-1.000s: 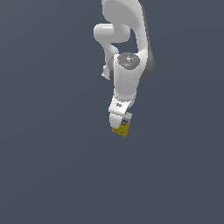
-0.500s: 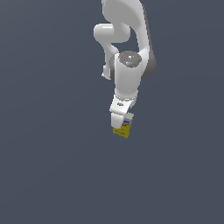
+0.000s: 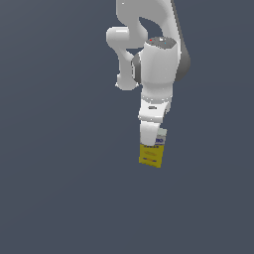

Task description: Pick up the object and move it to a goal position.

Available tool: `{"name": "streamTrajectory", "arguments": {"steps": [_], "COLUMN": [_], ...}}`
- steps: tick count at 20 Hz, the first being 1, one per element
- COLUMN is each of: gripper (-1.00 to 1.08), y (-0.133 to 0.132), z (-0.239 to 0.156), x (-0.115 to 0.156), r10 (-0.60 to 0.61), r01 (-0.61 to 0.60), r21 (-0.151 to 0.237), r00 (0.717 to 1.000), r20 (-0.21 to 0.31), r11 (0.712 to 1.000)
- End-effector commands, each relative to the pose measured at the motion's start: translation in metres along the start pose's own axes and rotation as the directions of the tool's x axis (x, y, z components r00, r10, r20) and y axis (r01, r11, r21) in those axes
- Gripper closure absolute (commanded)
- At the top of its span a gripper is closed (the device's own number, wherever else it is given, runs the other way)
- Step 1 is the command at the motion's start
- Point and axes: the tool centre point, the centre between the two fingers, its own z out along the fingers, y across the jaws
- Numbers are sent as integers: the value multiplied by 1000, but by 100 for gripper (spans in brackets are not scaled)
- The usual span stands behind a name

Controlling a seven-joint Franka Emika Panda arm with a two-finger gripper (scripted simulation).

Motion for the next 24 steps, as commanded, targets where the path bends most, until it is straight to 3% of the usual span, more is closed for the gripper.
{"name": "streamTrajectory", "arguments": {"steps": [1,6,10,13,18,24], "gripper": [108,108,108,108,108,108], "y": [17,45,56,59,56,52], "z": [-23,-83,-136,-171,-214,-242], "x": [25,79,116,136,157,169], "r10": [-32,-118,-194,-244,-307,-349], "r01": [28,76,97,103,102,98], "r21": [-75,-252,-385,-463,-553,-609], "r00": [998,981,955,935,906,885], "r20": [-50,-156,-223,-257,-291,-309], "r11": [997,965,918,881,827,787]}}
